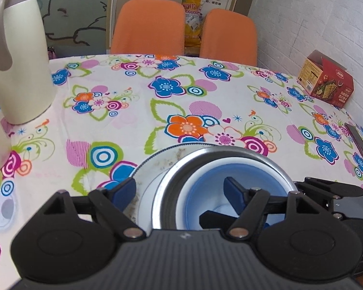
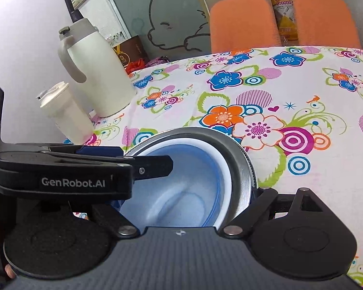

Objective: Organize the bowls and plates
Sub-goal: 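Lower the nested bowls onto the plate stack and open the left tool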

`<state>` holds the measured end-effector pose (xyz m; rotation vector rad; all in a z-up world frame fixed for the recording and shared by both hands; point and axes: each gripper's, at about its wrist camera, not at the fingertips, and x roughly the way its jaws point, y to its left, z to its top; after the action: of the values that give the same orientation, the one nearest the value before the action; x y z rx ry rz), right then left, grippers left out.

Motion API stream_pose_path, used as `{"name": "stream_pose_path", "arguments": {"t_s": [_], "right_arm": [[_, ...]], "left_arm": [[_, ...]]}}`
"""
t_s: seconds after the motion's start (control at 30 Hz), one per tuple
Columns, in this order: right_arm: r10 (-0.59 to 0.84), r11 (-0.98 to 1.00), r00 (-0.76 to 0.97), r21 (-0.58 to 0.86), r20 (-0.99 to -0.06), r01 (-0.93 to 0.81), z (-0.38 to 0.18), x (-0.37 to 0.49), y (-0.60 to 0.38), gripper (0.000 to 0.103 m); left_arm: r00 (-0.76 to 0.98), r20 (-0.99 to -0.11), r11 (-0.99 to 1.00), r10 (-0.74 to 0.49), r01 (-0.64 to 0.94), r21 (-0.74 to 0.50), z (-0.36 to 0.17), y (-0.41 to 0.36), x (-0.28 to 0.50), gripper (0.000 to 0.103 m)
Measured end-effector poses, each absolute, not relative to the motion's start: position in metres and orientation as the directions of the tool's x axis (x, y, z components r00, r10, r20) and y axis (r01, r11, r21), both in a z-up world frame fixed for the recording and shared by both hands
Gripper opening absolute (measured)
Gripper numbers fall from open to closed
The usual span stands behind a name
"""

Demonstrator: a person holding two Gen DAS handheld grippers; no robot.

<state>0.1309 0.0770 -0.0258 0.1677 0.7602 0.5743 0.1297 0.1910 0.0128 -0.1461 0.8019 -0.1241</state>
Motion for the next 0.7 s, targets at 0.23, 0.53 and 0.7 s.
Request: {"name": "stream_pose_path", "arguments": {"t_s": [0.23, 0.53, 0.7], "right_arm": [[0.522, 0.853, 0.657, 0.337, -0.544, -0.398, -0.013, 0.125, 0.066, 0.076], [0.406, 0.914, 0.794, 0.223, -0.452, -0.340, 0.009, 0.105, 0.036, 0.076], [0.286, 0.958, 0.863, 0.158, -0.417, -0.241, 0.006, 0.089, 0.011, 0.076]], "left_arm": [[0.748, -0.644, 0.975, -0.157, 0.015, -0.220, 0.030, 0.201, 0.116, 0.073], [0.804, -0.584, 0.967, -0.110, -0.049, -0.250, 0.047, 0.190, 0.095, 0.073], [0.810, -0.585, 0.969, -0.054, -0.098, -0.226, 0.040, 0.168, 0.079, 0.073]]}}
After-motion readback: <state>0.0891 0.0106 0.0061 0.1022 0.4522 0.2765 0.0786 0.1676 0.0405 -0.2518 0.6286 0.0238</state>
